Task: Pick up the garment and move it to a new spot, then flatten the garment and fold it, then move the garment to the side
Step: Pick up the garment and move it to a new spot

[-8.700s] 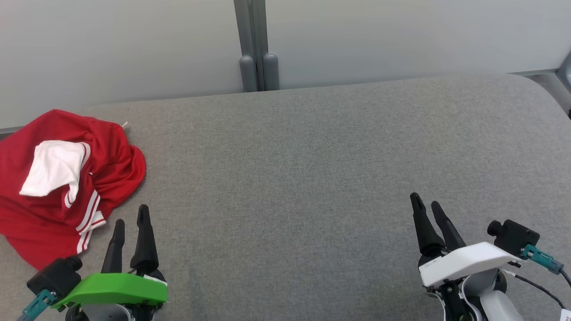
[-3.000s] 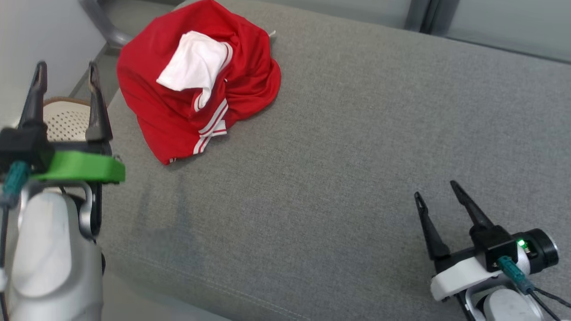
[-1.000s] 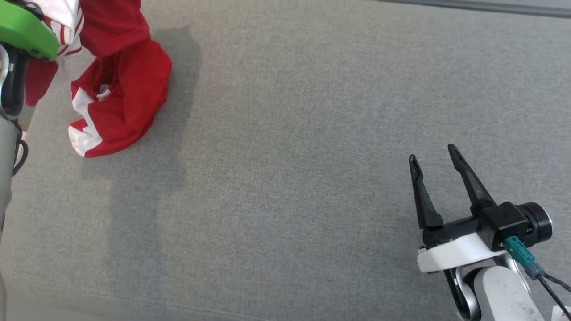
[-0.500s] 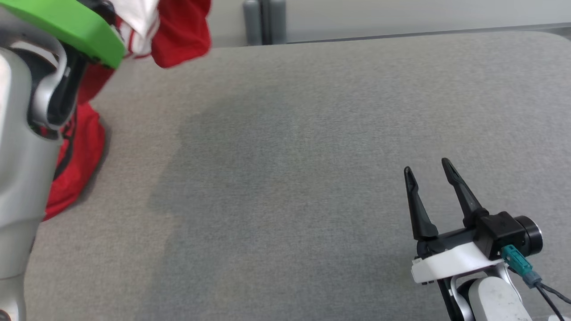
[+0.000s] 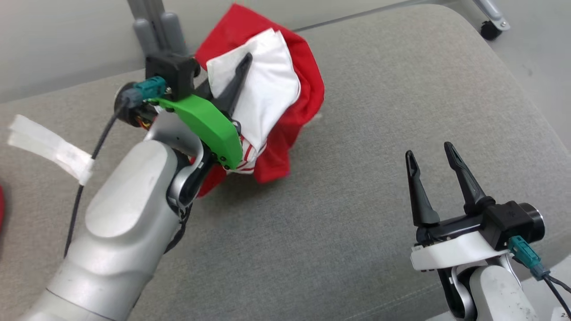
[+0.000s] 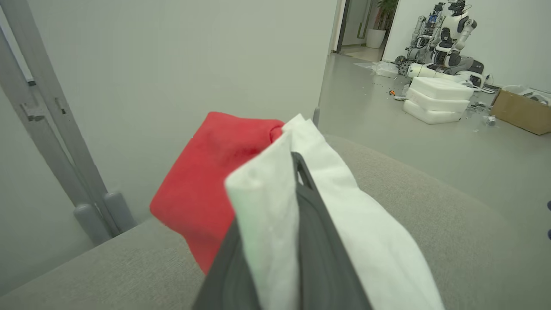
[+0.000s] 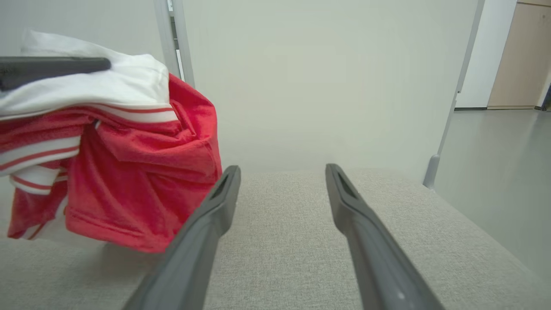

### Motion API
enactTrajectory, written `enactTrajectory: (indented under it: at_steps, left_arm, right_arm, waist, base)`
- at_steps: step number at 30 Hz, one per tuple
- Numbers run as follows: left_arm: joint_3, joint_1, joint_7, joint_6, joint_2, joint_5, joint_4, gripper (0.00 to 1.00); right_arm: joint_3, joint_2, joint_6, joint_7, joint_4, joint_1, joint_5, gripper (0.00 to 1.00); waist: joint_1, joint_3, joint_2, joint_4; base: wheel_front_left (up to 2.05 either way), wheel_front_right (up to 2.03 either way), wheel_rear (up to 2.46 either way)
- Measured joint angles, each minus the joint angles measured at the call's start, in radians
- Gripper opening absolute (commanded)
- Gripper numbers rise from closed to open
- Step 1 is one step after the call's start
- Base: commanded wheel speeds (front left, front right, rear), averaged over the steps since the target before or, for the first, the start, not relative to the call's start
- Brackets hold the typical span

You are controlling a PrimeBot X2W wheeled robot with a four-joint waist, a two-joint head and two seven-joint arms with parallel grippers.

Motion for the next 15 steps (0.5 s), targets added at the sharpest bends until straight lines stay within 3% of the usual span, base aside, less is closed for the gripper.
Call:
enactTrajectory:
  at_steps: [8, 9, 10, 15]
  left_arm:
    - [-0.078, -0.020, -0.120, -0.018, -0.089, 0.065, 0.299, 0.00]
    - [-0.084, -0.028, -0.138, -0.018, -0.098, 0.072, 0.323, 0.38]
    - [-0.093, -0.038, -0.158, -0.019, -0.106, 0.088, 0.349, 1.00]
    - [-0.101, -0.064, -0.286, -0.033, -0.151, 0.097, 0.389, 1.00]
  right_arm:
    - [0.015, 0.000, 0.000, 0.000, -0.007, -0.050, 0.012, 1.00]
    - [0.018, 0.000, 0.000, 0.000, -0.006, -0.056, 0.012, 1.00]
    - [0.024, 0.000, 0.000, 0.000, -0.005, -0.061, 0.012, 1.00]
    - [0.051, 0.001, 0.000, 0.000, 0.010, -0.064, 0.002, 1.00]
  waist:
    - [0.0000, 0.108, 0.0000, -0.053]
    - [0.0000, 0.121, 0.0000, -0.054]
    - [0.0000, 0.135, 0.0000, -0.056]
    - [0.0000, 0.163, 0.0000, -0.045]
  base:
    - [0.00, 0.00, 0.00]
    - [0.00, 0.00, 0.00]
    - [0.00, 0.00, 0.00]
    - [0.00, 0.00, 0.00]
